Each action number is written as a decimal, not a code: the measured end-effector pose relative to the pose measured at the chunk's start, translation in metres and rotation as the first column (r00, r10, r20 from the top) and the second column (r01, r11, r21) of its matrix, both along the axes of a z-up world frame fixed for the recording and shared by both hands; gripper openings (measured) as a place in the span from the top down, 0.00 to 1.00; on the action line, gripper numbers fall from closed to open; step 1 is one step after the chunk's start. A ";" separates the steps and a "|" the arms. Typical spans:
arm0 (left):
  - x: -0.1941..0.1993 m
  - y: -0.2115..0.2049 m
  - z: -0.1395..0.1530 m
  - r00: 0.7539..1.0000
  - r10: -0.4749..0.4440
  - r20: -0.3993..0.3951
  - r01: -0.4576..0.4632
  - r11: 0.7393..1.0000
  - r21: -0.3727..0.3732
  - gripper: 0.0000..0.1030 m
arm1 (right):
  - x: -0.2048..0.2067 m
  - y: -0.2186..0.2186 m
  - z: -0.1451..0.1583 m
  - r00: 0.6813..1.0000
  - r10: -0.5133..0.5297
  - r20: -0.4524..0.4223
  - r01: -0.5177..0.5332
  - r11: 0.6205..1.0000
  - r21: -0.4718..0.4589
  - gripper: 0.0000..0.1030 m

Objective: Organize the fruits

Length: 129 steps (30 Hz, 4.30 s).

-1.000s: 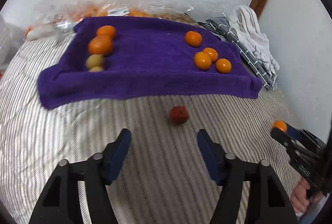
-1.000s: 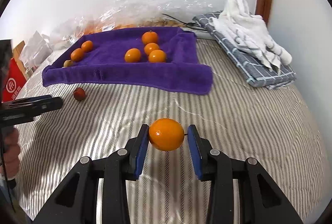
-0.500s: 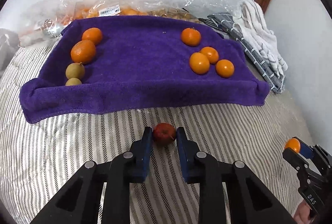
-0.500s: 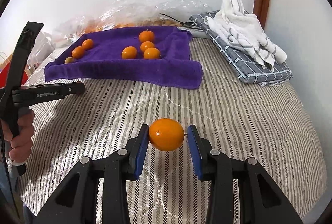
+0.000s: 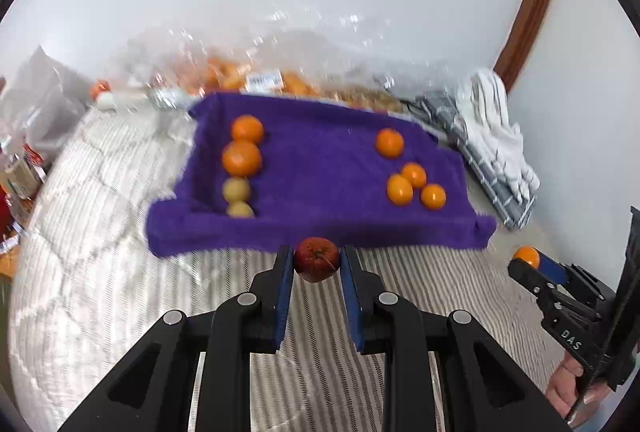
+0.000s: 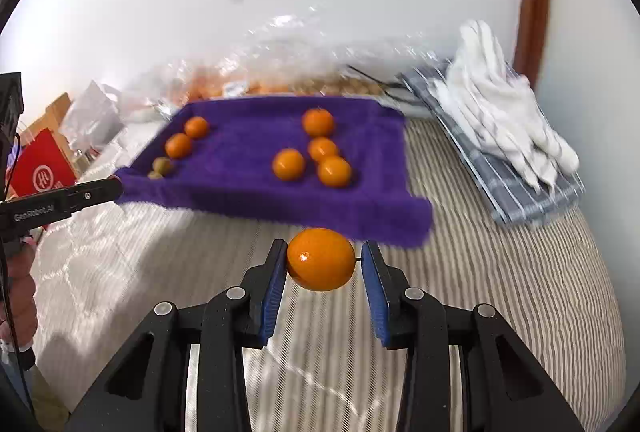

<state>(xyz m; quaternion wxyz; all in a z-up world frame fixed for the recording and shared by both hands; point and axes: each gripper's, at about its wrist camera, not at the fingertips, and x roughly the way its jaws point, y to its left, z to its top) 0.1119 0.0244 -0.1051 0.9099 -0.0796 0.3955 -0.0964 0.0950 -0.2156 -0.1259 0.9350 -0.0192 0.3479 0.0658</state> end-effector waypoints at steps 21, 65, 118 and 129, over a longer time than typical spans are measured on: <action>0.036 0.013 0.058 0.994 0.051 0.099 -0.053 0.998 0.018 0.78 | 0.061 0.015 0.066 0.997 -0.005 0.071 0.002 0.999 0.042 0.63; 0.158 -0.029 -0.046 0.992 0.006 -0.129 0.012 0.990 0.143 0.69 | 0.216 0.000 -0.033 0.981 -0.056 -0.184 0.058 0.998 0.008 0.56; -0.179 -0.020 0.111 0.958 0.063 0.278 -0.107 0.984 0.145 0.09 | -0.171 -0.014 0.124 0.972 -0.142 0.186 0.142 0.990 0.013 0.01; -0.182 -0.022 0.112 0.957 0.056 0.285 -0.103 0.983 0.153 0.09 | -0.174 -0.015 0.121 0.973 -0.143 0.183 0.139 0.990 0.032 0.01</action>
